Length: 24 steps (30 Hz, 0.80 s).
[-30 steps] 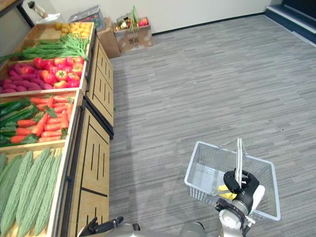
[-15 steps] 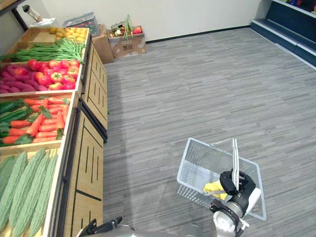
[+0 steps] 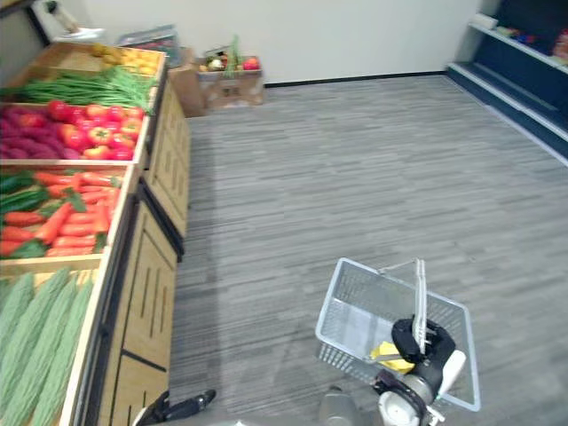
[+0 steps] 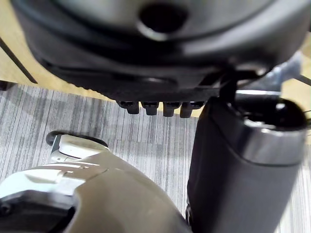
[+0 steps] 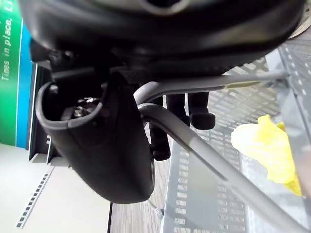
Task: Pick vegetable in the basket
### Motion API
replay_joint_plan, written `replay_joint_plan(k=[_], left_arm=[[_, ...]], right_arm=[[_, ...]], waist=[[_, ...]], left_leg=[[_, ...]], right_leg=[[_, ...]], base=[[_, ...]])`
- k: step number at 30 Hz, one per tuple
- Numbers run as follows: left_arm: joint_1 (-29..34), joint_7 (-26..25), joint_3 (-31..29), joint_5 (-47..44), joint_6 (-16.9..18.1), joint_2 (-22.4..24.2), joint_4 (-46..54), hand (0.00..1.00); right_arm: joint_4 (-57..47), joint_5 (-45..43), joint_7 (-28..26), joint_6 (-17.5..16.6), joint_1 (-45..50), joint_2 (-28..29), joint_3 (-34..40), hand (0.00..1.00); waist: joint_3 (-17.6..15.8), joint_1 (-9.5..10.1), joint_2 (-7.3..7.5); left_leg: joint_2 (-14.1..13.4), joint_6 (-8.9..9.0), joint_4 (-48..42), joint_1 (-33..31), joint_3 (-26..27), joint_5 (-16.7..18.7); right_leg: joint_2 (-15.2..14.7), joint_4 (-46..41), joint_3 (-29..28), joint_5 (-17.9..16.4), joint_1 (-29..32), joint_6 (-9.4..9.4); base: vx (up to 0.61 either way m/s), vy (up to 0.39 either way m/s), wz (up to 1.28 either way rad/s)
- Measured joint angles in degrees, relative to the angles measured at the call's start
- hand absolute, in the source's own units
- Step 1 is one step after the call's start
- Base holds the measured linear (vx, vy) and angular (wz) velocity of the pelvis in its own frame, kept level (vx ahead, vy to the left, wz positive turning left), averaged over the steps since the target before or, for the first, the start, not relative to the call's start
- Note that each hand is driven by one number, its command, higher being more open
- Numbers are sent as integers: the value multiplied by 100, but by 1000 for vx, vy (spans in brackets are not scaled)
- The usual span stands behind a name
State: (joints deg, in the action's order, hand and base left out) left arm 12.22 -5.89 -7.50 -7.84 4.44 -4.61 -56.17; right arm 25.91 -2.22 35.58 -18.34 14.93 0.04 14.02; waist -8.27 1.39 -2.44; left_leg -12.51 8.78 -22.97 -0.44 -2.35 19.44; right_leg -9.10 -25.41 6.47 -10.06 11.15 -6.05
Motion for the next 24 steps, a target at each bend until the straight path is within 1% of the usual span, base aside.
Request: replay_joint_plan(k=[1,2,3,4,5,6,7,8,9,10,11,12,13,14,15,16,17,18,19,20,21,22,23,24], left_arm=[[24,-17,-75,79,9,60,22,100],[46,-45,-79,82,8,94,63,100],[67,-48,-79,82,7,125,68,100],[132,-45,-84,82,6,128,75,100],[168,-34,-123,94,12,122,91,100],[186,-41,-162,96,27,125,107,100],[215,-66,-248,92,61,161,187,100],[229,-97,-255,88,70,174,250,100],[236,-124,-254,46,130,177,336,100],[240,-129,-259,17,137,163,364,100],[248,-137,-287,-68,155,130,405,100],[263,-154,-278,-112,183,137,471,100],[260,-196,-269,-111,182,128,509,100],[260,-227,-270,-110,181,124,532,100],[258,-252,-275,-110,183,110,551,100],[264,-267,-299,-122,183,117,583,100],[264,-298,-315,-164,182,115,652,100],[264,-343,-324,-163,186,120,683,100],[270,-362,-426,-155,214,185,698,100],[290,-369,-505,-133,255,262,696,100],[286,-339,-634,-47,278,213,678,100],[263,-381,-646,110,336,184,647,100],[262,-379,-698,129,432,222,665,100],[256,-383,-715,129,449,237,673,100]], right_arm=[[-99,-3,-2,1,3,-13,43,0],[-236,-9,-3,1,23,-13,52,0],[-323,-9,-8,1,53,-11,49,0],[-519,-9,-22,2,135,-11,47,0],[-605,-10,-33,2,154,-13,49,0],[-636,-9,-38,2,153,-16,49,0],[-691,-7,-38,2,158,-30,49,0],[-703,-7,-38,2,159,-44,50,0],[-702,-8,-40,5,181,-57,53,0],[-700,-7,-40,13,211,-43,50,0],[-681,-2,-31,16,242,-24,49,0],[-607,5,11,15,243,-15,60,0],[-533,16,51,14,228,-16,81,0],[-494,16,81,14,212,-11,88,0],[-468,14,142,14,188,18,106,0],[-456,14,193,13,133,41,110,0],[-367,16,214,12,39,57,121,0],[-253,14,218,12,-37,53,125,0],[-128,-5,209,13,-59,49,111,0],[-97,-7,198,13,-46,52,83,0],[-2,-19,175,13,-80,115,32,0],[-6,-14,86,5,-142,152,-51,0],[-8,-11,-16,5,-186,173,-67,0],[-7,-10,-57,5,-186,174,-70,0]], waist=[[13,13,-48],[14,43,-64],[19,58,-71],[30,95,-70],[91,97,-21],[119,87,-19],[131,75,1],[126,72,9],[121,51,-12],[110,40,0],[97,59,19],[93,119,40],[68,135,86],[50,133,115],[24,137,161],[-9,157,200],[-76,190,250],[-107,218,251],[-109,294,245],[-106,342,241],[-121,360,397],[-169,353,414],[-207,428,431],[-208,474,431]], left_leg=[[-52,8,120,37,-48,-3],[-110,31,303,161,-55,-32],[-141,28,415,241,-48,-53],[-188,-30,565,403,-30,-179],[-192,-261,333,305,-29,-370],[-196,-394,105,197,-28,-450],[-241,-597,-464,-82,-22,-600],[-286,-658,-788,-235,-7,-708],[-454,-643,-1618,-651,54,-1130],[-516,-649,-1976,-812,70,-1369],[-584,-643,-2454,-1049,137,-1457],[-519,-604,-2711,-1227,324,-1090],[-332,-615,-2487,-1299,572,-751],[-198,-619,-2235,-1305,730,-632],[100,-633,-1579,-1358,990,-579],[374,-700,-853,-1473,1179,-678],[508,-678,-226,-1490,1312,-927],[559,-710,380,-1509,1383,-1287],[557,-711,829,-1497,1399,-1990],[550,-719,941,-1435,1407,-2361],[662,-714,900,-1387,1498,-2312],[656,-806,632,-1440,1542,-2151],[552,-924,99,-1587,1654,-1883],[512,-1033,-148,-1630,1727,-1780]], right_leg=[[12,-199,103,-193,45,44],[33,-413,147,-404,85,78],[51,-504,161,-515,82,91],[94,-633,207,-738,53,119],[105,-648,275,-842,24,174],[113,-614,302,-862,-40,202],[141,-523,403,-885,-185,273],[148,-489,458,-903,-268,313],[218,-407,628,-918,-550,381],[244,-304,699,-953,-721,440],[266,-120,793,-988,-990,497],[239,97,892,-982,-1278,508],[156,297,994,-979,-1535,508],[107,381,1036,-972,-1654,496],[31,546,1075,-967,-1836,487],[-56,665,1098,-960,-1955,476],[-110,709,1092,-955,-2065,467],[-129,717,1081,-955,-2171,466],[-148,723,1004,-955,-2328,465],[-150,727,928,-958,-2398,461],[-252,745,791,-928,-2443,401],[-305,808,564,-646,-2428,93],[-308,871,224,-399,-2446,-184],[-312,876,87,-275,-2486,-274]], base=[[142,-252,31],[156,-267,25],[184,-280,14],[229,-266,14],[241,-262,14],[261,-256,20],[207,-208,19],[320,-273,43],[274,-209,46],[347,-231,54],[291,-159,37],[350,-132,36],[285,-59,28],[303,5,32],[323,68,26],[406,125,18],[348,139,1],[363,170,-15],[387,215,-24],[403,238,-26],[424,240,-19],[415,238,-27],[406,233,-29],[446,292,-26]])
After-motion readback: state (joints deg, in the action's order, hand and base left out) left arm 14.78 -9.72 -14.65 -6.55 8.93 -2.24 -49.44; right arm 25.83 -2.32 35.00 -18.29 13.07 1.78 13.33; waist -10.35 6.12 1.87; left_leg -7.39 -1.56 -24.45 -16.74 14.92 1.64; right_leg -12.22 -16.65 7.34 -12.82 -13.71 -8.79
